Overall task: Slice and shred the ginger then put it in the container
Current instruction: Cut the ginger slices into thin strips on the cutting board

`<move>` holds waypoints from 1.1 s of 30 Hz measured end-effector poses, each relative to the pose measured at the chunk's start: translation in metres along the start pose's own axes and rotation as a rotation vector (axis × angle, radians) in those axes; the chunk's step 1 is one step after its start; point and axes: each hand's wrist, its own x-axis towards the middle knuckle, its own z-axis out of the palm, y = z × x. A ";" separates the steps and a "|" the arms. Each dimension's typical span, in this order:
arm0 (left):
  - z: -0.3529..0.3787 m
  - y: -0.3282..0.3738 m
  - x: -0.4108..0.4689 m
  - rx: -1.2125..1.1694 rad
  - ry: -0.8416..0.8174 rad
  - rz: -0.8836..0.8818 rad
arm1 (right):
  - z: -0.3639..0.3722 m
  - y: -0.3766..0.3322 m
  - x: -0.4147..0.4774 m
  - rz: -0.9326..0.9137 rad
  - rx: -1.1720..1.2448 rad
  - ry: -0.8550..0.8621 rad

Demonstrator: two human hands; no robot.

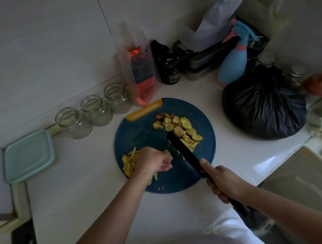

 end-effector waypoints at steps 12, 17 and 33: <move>-0.001 -0.007 -0.003 0.201 -0.049 -0.130 | 0.007 0.004 -0.004 -0.005 -0.155 -0.039; -0.002 0.000 0.000 0.308 -0.035 -0.075 | -0.002 -0.004 -0.002 -0.067 -0.320 0.013; -0.010 0.005 0.016 0.518 -0.078 -0.030 | -0.007 -0.004 0.010 0.076 -0.115 -0.245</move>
